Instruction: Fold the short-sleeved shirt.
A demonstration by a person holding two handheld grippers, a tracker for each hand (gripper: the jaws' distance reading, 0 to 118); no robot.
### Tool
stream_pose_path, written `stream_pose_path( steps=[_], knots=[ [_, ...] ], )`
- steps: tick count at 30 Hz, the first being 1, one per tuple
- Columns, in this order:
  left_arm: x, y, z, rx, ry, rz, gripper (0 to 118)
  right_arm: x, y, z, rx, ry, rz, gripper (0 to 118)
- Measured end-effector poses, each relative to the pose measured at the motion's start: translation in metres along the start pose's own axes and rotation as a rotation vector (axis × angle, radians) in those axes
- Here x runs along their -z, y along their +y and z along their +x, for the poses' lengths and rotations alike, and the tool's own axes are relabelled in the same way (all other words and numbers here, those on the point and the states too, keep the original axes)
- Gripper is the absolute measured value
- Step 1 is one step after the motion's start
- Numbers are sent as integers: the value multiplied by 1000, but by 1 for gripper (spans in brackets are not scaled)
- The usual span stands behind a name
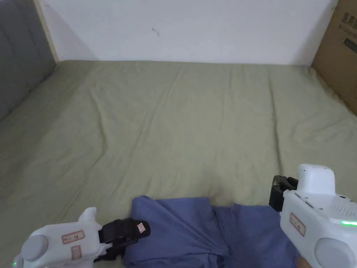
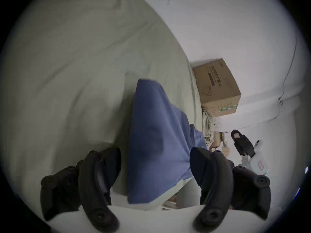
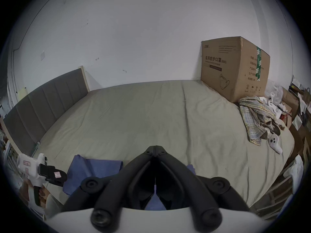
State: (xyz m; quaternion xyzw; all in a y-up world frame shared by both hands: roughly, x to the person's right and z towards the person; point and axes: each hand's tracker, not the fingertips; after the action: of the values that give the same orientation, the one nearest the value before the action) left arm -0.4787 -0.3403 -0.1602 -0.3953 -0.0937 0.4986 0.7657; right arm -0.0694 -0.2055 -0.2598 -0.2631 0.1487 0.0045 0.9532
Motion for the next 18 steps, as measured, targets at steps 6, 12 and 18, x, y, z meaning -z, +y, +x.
stream_pose_path(
  steps=[6, 12, 18],
  knots=[
    [24, 8, -13, -130, -163, 21, 91, 5, 3, -8, -33, 0, -13, 1],
    [28, 19, -31, -149, -118, -45, 8, 10, 4, -11, -35, -4, -37, 1],
    [-9, 36, -22, -14, -50, -68, 8, 14, 4, -14, -34, 3, -51, 1]
  ],
)
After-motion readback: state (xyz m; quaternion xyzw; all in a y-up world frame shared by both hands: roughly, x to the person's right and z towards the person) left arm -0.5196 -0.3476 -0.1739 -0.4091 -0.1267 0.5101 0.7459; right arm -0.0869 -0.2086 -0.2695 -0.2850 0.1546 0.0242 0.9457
